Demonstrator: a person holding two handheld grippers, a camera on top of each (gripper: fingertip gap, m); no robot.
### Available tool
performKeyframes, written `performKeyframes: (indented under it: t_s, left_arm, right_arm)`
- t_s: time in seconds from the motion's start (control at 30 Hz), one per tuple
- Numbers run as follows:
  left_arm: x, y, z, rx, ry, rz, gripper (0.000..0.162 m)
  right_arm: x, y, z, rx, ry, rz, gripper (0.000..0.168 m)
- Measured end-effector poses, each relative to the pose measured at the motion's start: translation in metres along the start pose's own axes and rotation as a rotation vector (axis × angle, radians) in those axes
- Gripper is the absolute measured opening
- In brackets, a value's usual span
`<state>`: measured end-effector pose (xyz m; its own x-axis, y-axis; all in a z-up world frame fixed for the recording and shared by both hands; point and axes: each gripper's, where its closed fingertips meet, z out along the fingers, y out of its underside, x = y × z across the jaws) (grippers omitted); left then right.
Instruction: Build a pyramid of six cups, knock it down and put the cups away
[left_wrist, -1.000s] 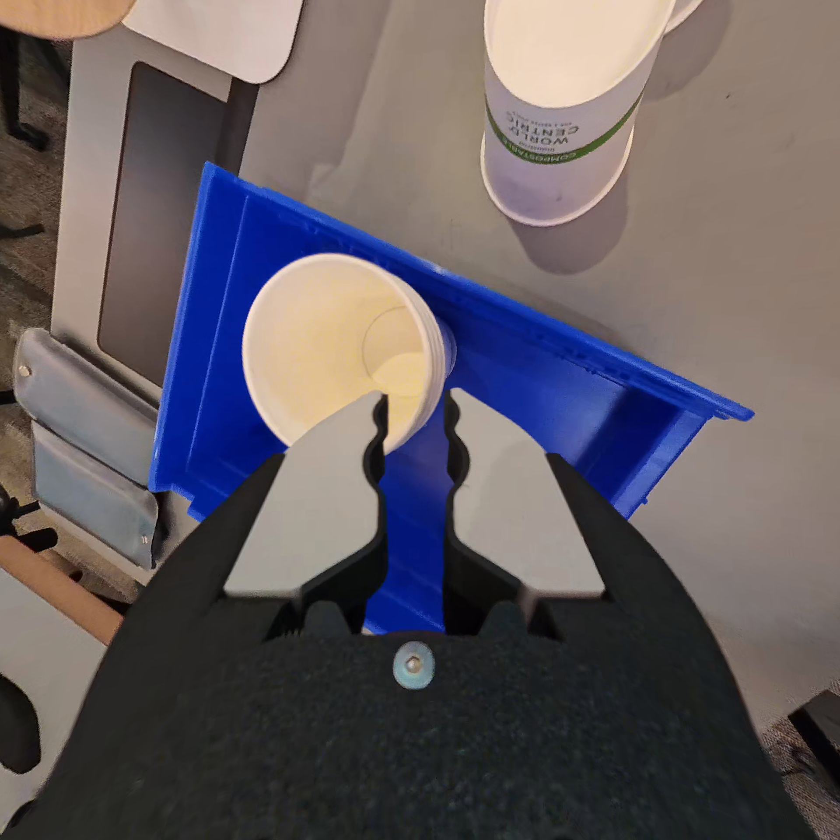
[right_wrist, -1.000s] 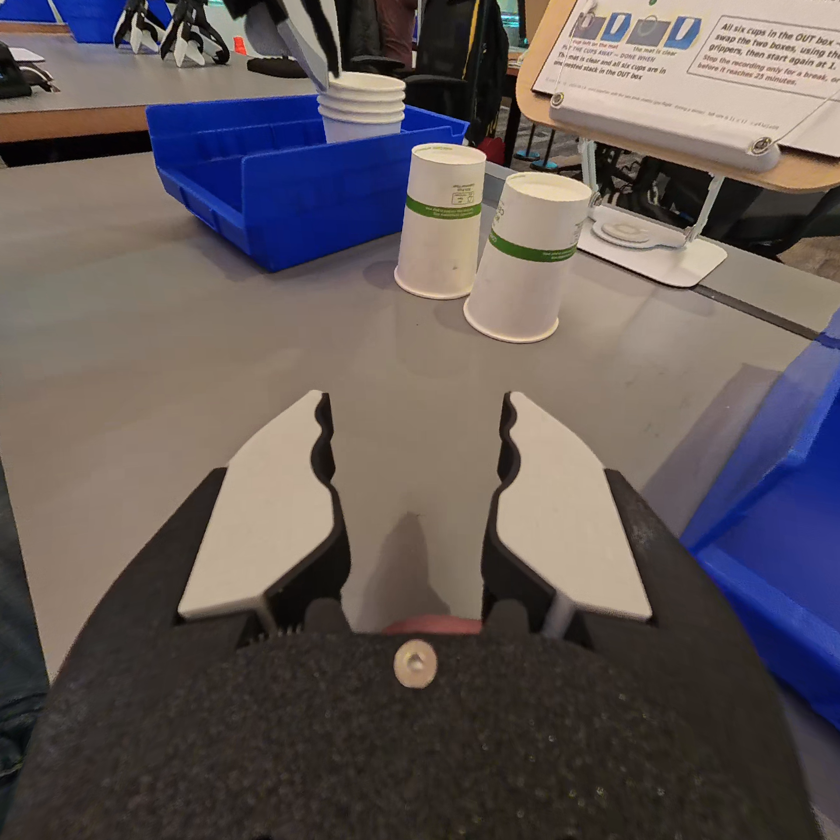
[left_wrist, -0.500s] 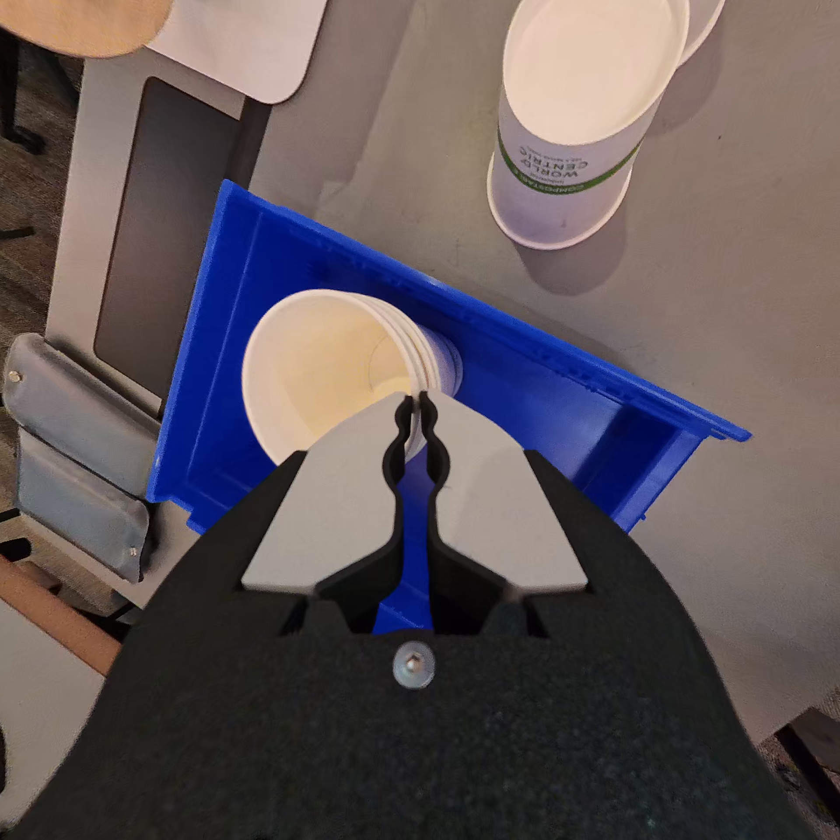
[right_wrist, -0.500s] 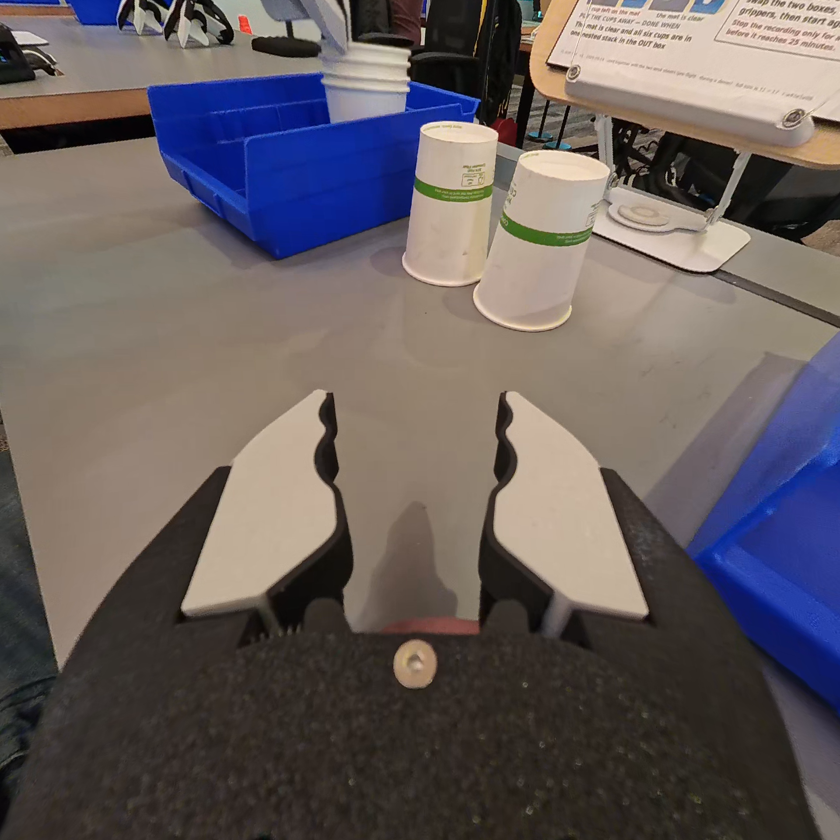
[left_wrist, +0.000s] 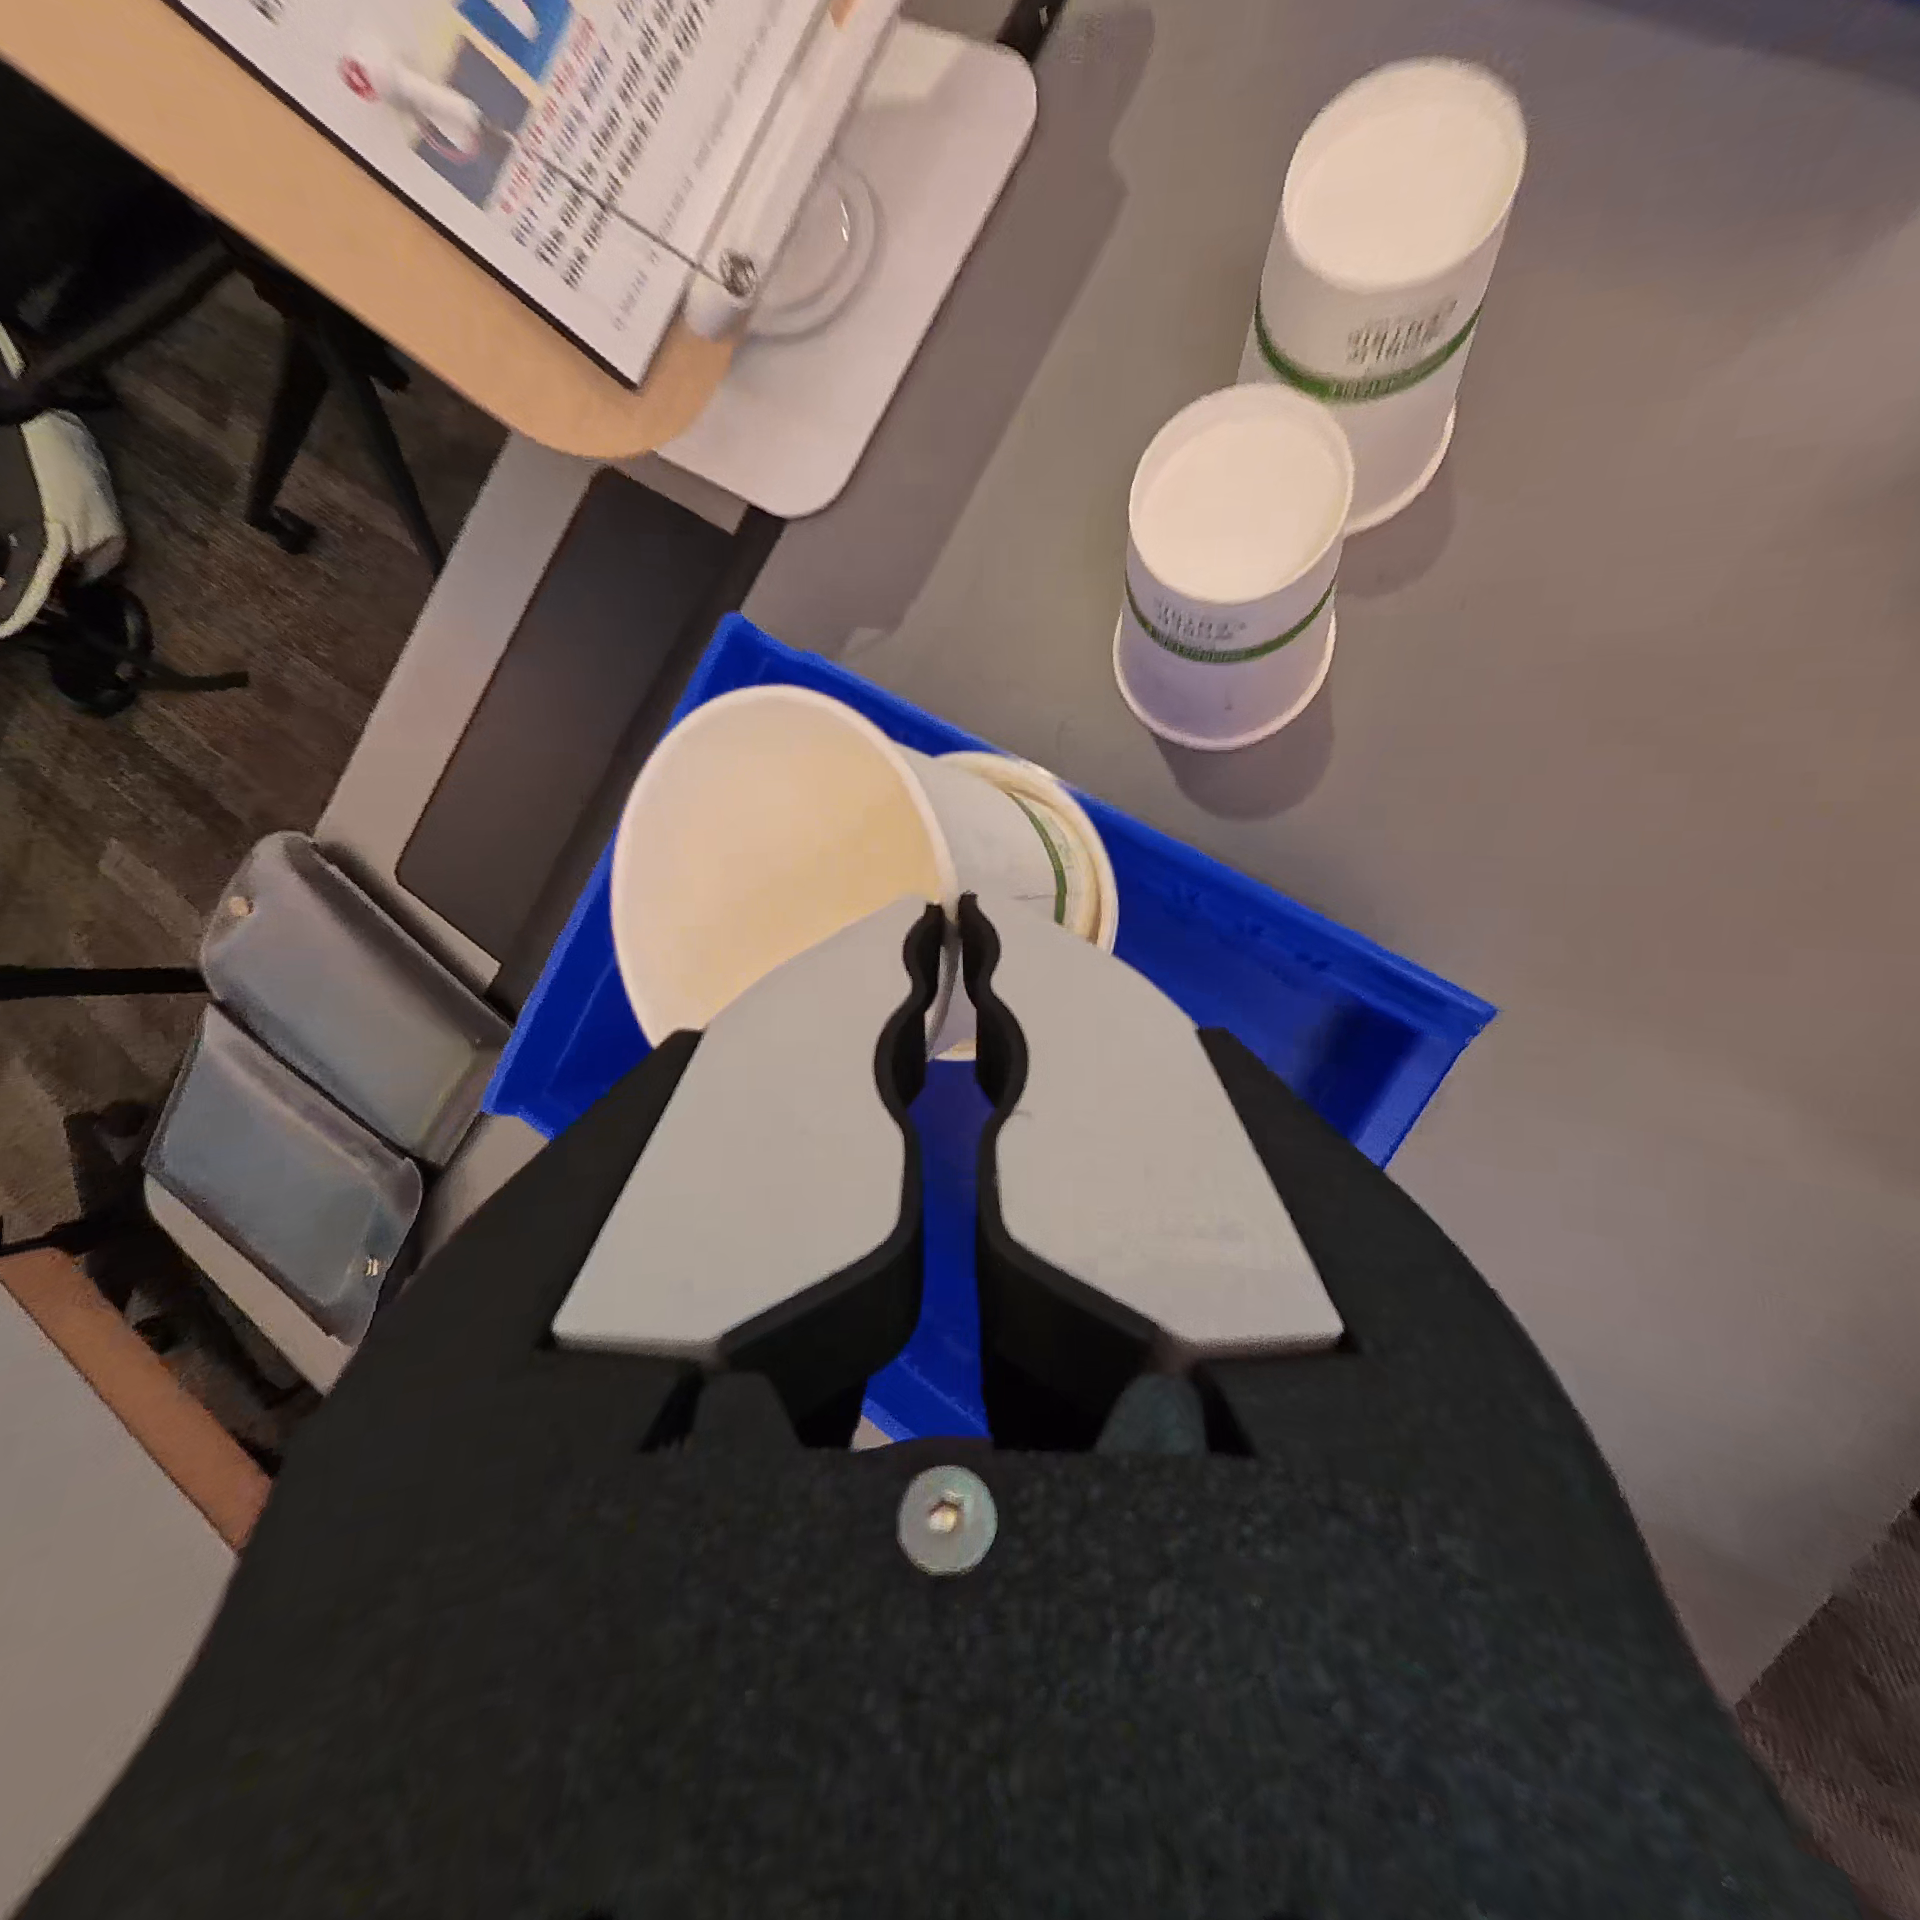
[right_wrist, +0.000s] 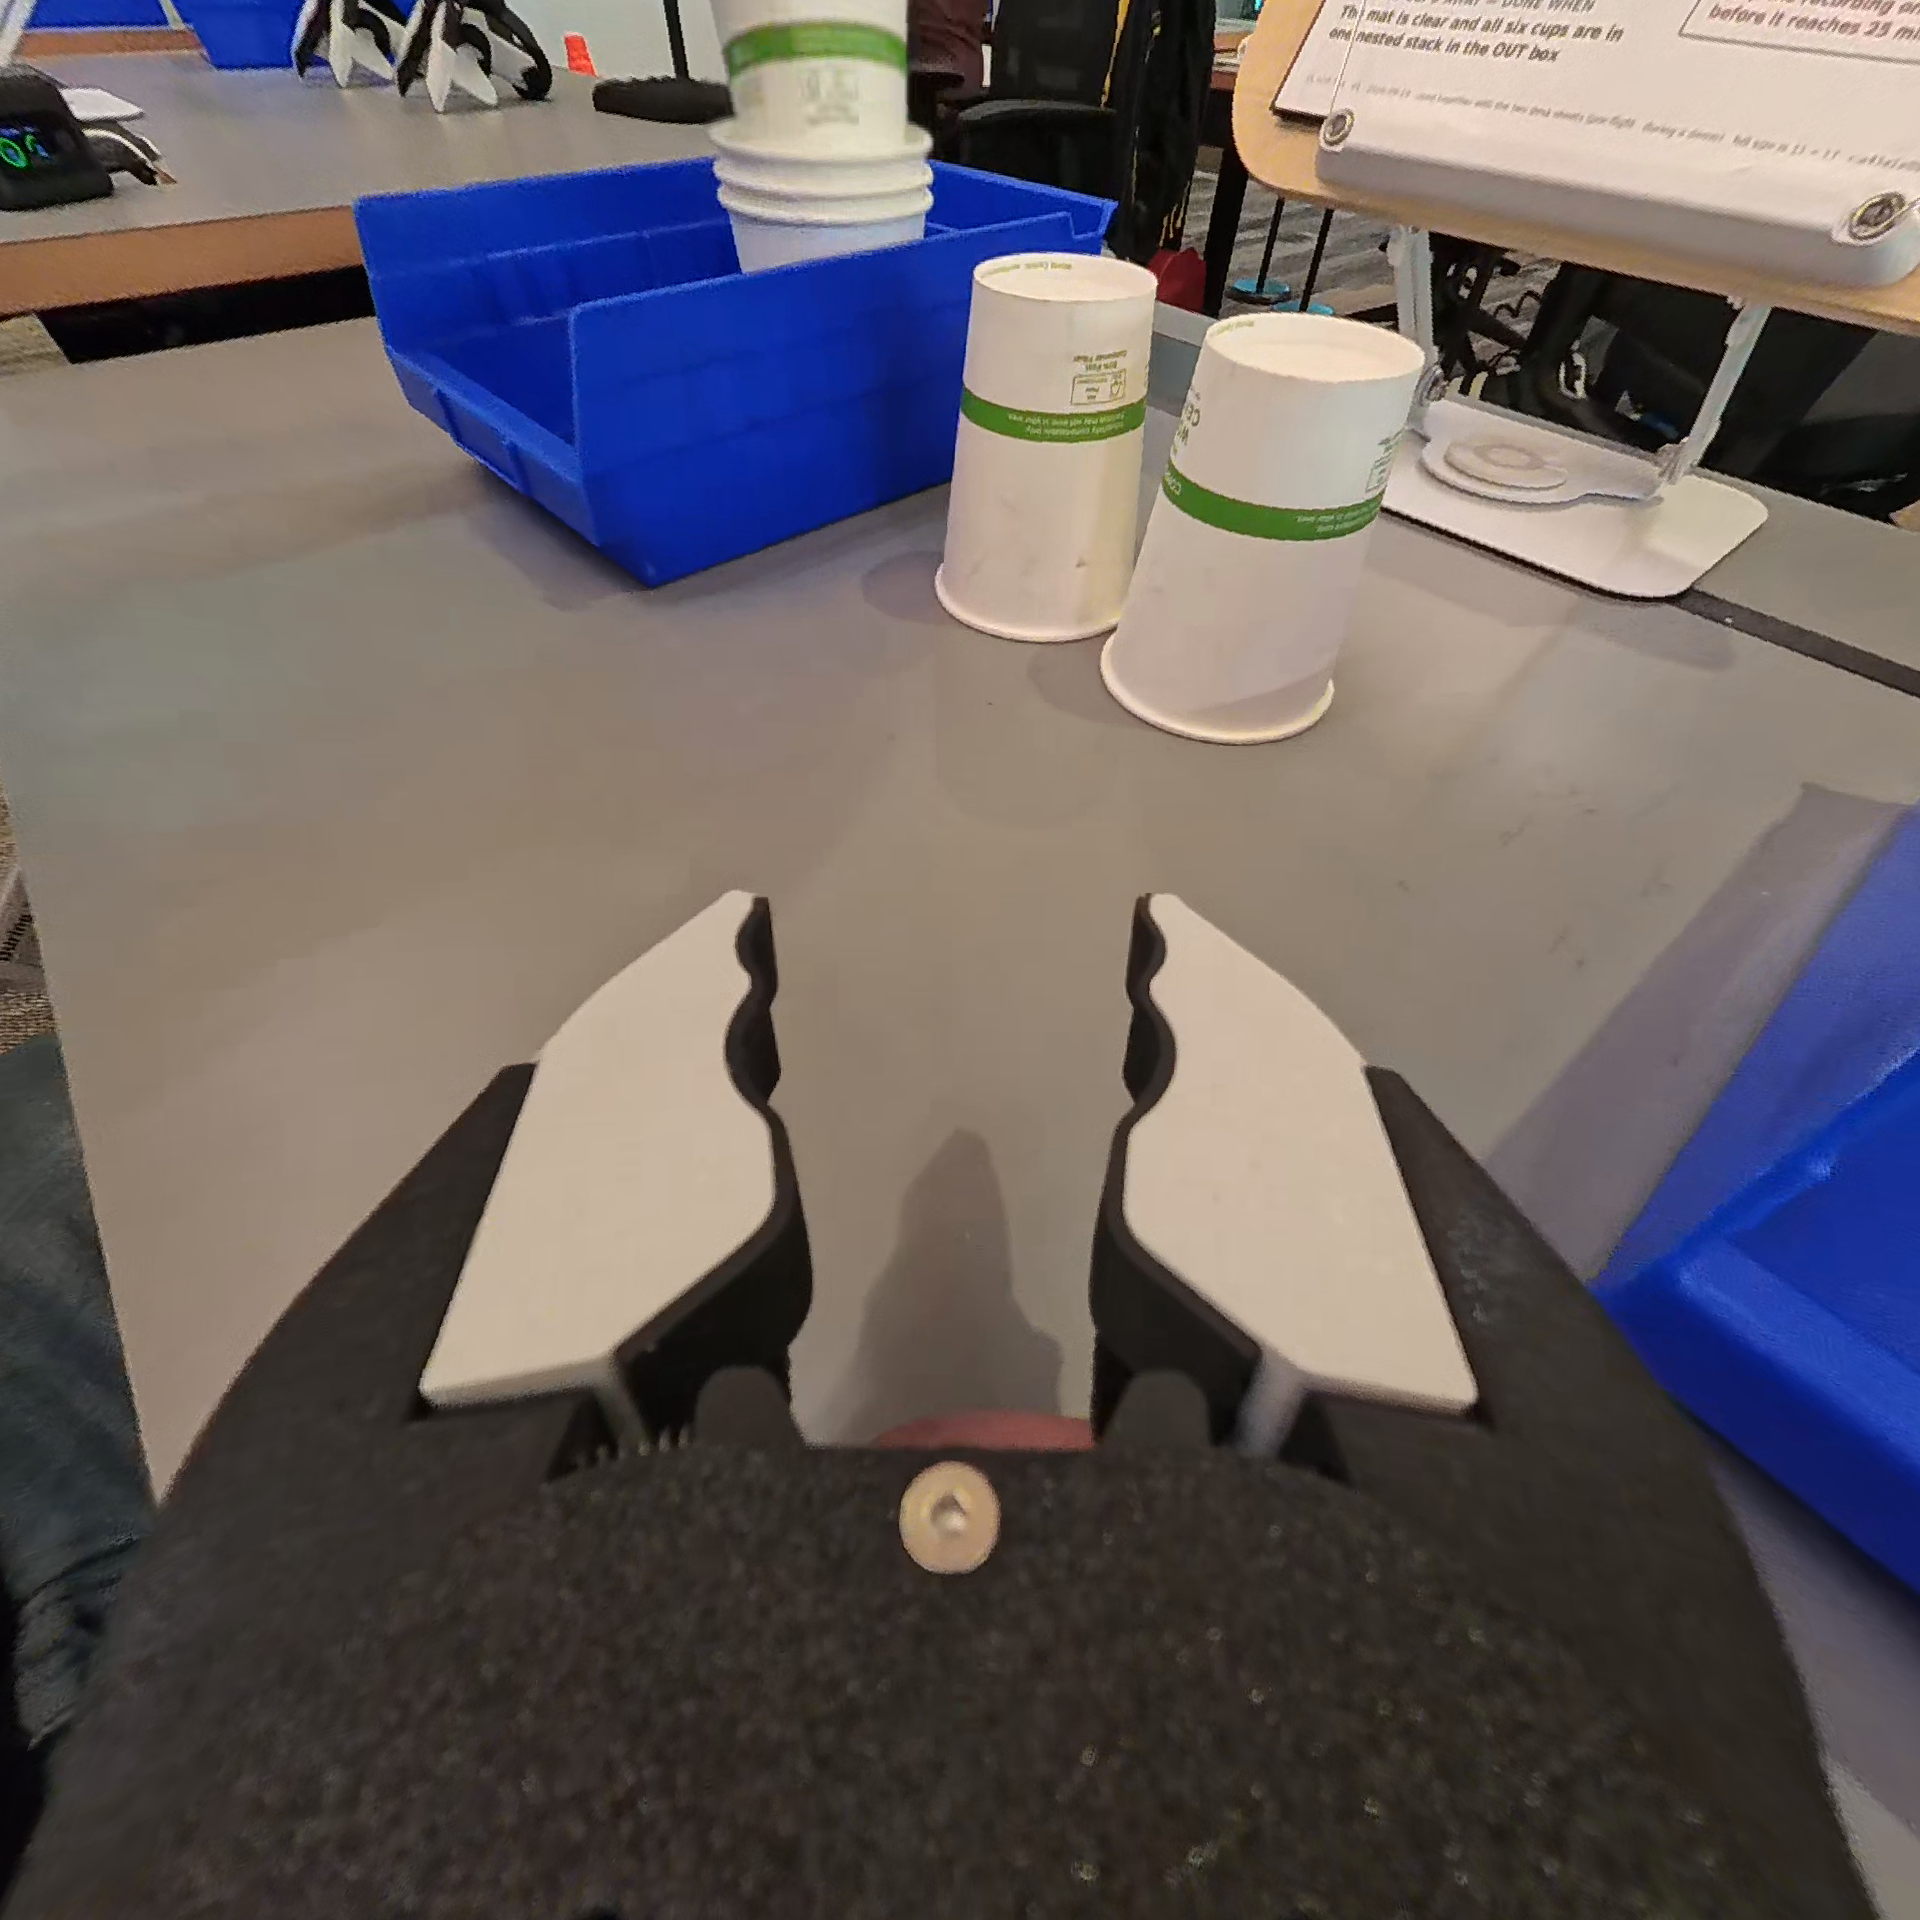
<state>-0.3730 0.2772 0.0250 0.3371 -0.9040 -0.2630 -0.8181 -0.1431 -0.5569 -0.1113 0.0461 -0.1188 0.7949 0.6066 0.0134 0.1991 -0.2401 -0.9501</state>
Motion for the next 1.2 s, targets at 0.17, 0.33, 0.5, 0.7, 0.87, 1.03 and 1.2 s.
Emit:
performKeyframes:
  t_s: [0.17, 0.33, 0.5, 0.7, 0.87, 1.03, 1.2]
  left_arm:
    - [0.005, -0.031, -0.042, 0.276, -0.018, -0.143, 0.003]
    - [0.061, -0.082, -0.084, 0.638, 0.177, -0.244, 0.003]
    - [0.129, -0.122, -0.093, 0.813, 0.345, -0.256, 0.003]
    - [0.189, -0.144, -0.065, 0.833, 0.434, -0.228, 0.003]
    - [0.208, -0.138, -0.044, 0.811, 0.424, -0.221, 0.003]
    - [0.199, -0.117, -0.029, 0.778, 0.241, -0.276, 0.038]
    - [0.215, -0.062, -0.008, 0.737, 0.242, -0.509, 0.063]
  right_arm:
    - [-0.014, -0.027, 0.012, 0.134, -0.13, 0.06, 0.067]
    - [-0.023, -0.079, 0.054, 0.232, -0.355, 0.306, 0.087]
    - [-0.025, -0.148, 0.073, 0.447, -0.57, 0.556, 0.103]
    - [-0.035, -0.189, 0.042, 0.625, -0.615, 0.53, 0.104]
    - [-0.012, -0.179, 0.034, 0.61, -0.509, 0.516, 0.091]
    - [-0.006, -0.166, 0.038, 0.535, -0.464, 0.49, 0.091]
    - [0.041, -0.179, 0.017, 0.455, -0.276, 0.326, 0.091]
